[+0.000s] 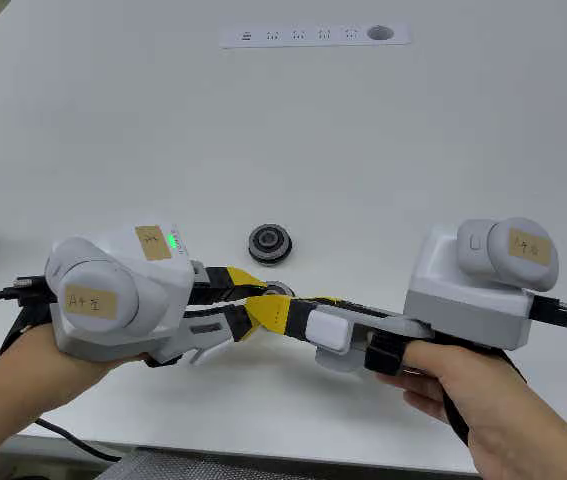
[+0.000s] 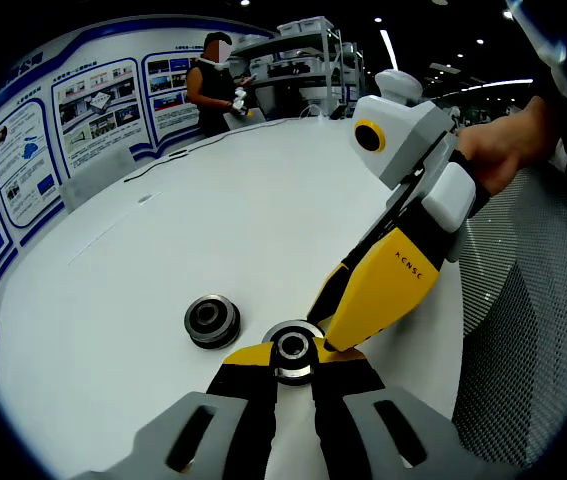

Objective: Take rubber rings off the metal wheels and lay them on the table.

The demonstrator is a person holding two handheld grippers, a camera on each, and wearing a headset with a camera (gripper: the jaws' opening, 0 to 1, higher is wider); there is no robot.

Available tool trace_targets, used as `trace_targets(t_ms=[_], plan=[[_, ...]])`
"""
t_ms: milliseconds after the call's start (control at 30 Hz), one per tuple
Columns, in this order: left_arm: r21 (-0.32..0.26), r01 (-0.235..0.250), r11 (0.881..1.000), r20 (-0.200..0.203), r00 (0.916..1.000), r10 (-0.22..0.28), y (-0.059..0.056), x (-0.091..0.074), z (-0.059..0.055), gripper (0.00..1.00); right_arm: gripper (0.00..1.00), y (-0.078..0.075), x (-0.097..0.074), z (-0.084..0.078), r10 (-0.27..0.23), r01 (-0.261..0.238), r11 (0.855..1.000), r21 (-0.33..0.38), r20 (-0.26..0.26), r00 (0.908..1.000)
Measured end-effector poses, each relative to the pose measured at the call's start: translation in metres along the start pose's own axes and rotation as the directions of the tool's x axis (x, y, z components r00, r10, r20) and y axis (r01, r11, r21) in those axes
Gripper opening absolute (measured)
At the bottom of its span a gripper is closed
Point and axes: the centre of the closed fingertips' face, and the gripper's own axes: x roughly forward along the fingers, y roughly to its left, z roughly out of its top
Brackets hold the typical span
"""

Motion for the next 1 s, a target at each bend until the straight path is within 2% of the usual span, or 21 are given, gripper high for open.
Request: trace_targets(t_ms=[300, 600, 800, 1000], plan=[[0.001, 0.000, 1.000, 0.000, 1.0000, 0.000, 0.000, 0.000, 0.000, 0.12, 0.41, -0.002, 0.001, -0.002, -0.001, 0.001, 1.000, 0.011, -0.006, 1.0000], [0.000, 0.001, 1.000, 0.000, 1.0000, -0.001, 0.000, 0.000, 0.000, 0.12, 0.21, -0.020, 0.001, -0.001, -0.037, 0.038, 0.998, 0.056, -0.008, 0.9993], [0.000, 0.001, 1.000, -0.001, 1.0000, -0.001, 0.000, 0.000, 0.000, 0.12, 0.07, -0.033, 0.001, -0.002, -0.062, 0.063, 0.991, 0.114, -0.018, 0.9979], [0.001, 0.001, 1.000, -0.002, 1.0000, -0.001, 0.000, 0.000, 0.000, 0.12, 0.05, -0.032, 0.000, -0.002, -0.061, 0.062, 0.987, 0.148, -0.013, 0.9981]])
